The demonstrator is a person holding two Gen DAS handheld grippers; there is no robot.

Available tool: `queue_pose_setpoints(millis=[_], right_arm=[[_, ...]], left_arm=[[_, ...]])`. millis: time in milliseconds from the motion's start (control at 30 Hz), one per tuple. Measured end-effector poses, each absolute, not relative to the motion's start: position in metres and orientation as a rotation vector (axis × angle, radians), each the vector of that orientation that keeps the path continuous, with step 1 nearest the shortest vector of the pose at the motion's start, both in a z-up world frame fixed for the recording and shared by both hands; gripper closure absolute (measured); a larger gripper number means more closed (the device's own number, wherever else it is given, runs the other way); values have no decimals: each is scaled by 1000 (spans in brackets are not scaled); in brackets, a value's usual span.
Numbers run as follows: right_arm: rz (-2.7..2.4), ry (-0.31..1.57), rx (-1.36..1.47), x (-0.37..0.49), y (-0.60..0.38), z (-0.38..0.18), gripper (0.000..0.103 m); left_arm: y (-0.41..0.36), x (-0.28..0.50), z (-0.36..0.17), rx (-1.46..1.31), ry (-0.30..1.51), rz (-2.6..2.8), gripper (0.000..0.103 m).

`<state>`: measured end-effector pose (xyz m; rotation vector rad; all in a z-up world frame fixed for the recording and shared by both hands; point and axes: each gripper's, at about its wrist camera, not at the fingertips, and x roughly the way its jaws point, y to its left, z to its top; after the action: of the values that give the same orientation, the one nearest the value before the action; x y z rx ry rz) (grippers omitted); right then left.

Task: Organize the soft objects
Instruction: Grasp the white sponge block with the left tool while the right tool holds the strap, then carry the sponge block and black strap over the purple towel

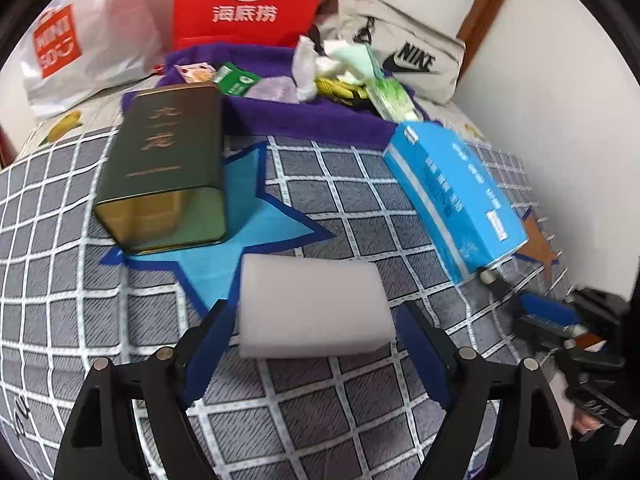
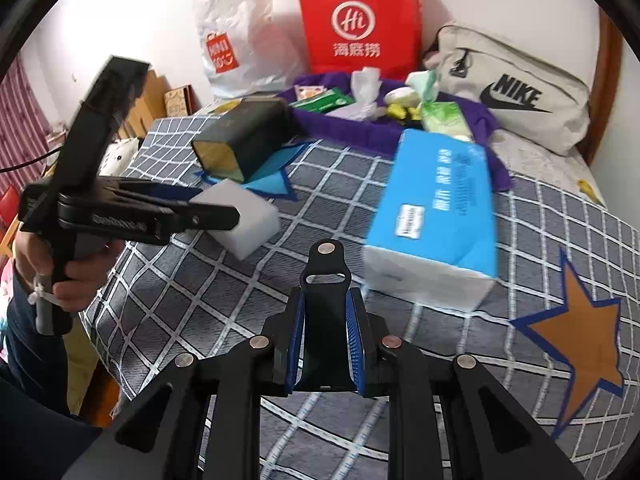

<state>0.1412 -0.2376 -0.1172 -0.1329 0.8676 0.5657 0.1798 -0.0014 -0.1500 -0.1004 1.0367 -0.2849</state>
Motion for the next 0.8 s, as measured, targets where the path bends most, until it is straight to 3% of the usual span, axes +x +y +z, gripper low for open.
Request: queue_pose_setpoints(millis=[267, 333, 800], right_arm=[[508, 824, -70, 145, -266, -109, 82], [499, 820, -61, 147, -270, -108, 82], [530, 856, -55, 166, -260, -95, 82]], left_arm=[[-25, 192, -175, 30, 1091, -207, 17], [-25, 192, -173, 24, 1095, -195, 22], [-2, 171, -99, -53, 947, -157, 24]])
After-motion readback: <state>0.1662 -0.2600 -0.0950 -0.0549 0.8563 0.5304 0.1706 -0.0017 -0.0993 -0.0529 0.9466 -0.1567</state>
